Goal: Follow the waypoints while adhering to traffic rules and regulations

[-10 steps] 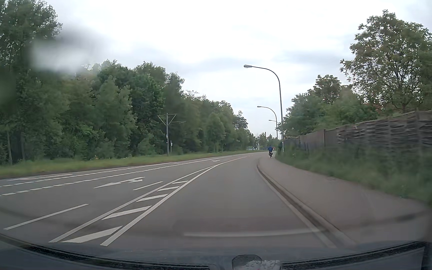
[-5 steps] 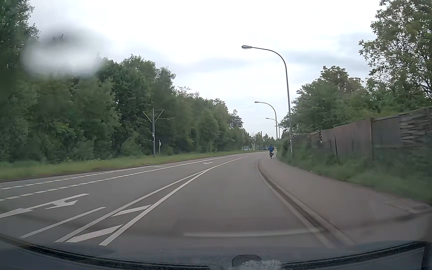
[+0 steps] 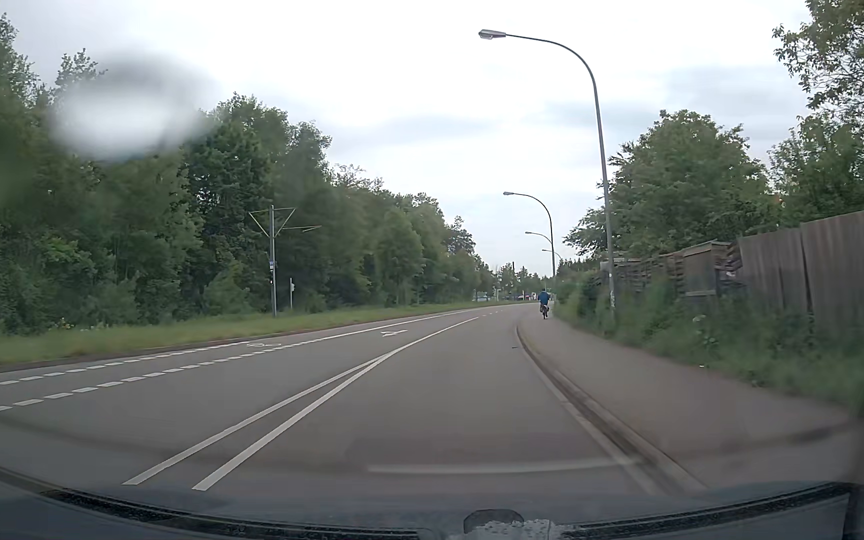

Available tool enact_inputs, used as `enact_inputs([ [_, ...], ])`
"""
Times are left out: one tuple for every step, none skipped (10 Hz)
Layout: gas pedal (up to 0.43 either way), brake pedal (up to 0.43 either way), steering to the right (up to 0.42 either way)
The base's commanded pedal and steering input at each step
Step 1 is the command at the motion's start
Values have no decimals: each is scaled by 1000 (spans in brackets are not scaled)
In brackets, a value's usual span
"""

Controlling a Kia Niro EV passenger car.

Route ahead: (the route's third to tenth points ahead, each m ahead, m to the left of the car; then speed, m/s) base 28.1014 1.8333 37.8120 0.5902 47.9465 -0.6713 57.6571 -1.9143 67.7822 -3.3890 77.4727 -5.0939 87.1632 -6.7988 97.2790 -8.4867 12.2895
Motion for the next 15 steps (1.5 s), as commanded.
enact_inputs([
  [98, 0, 16],
  [98, 0, 17],
  [98, 0, 17],
  [98, 0, 17],
  [98, 0, 18],
  [98, 0, 18],
  [98, 0, 18],
  [98, 0, 18],
  [98, 0, 17],
  [98, 0, 16],
  [98, 0, 16],
  [98, 0, 15],
  [98, 0, 14],
  [98, 0, 14],
  [98, 0, 13],
])
